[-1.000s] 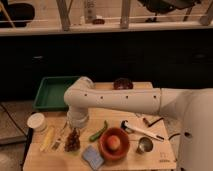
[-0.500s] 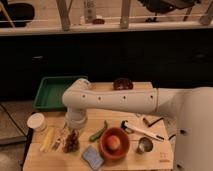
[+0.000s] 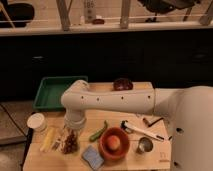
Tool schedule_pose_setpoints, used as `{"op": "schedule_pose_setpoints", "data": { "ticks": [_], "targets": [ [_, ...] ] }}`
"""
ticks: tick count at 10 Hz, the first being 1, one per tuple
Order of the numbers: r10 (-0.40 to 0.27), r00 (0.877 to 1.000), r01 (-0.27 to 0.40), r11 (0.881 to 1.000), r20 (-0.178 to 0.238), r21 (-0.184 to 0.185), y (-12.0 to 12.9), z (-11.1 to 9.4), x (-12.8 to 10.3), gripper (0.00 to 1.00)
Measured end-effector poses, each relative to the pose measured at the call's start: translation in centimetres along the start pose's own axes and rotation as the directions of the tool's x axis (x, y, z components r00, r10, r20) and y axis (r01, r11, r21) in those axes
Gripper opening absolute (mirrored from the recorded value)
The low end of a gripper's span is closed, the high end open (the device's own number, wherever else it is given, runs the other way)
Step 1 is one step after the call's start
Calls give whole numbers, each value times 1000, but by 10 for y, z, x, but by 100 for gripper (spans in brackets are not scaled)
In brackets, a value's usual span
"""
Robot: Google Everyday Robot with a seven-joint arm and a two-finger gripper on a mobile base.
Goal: Place grapes in plastic cup
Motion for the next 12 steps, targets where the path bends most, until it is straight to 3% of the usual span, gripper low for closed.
{"op": "schedule_pose_setpoints", "data": {
  "ticks": [12],
  "targets": [
    [-26, 999, 27, 1000, 22, -4, -4, 12, -3, 1]
  ]
}}
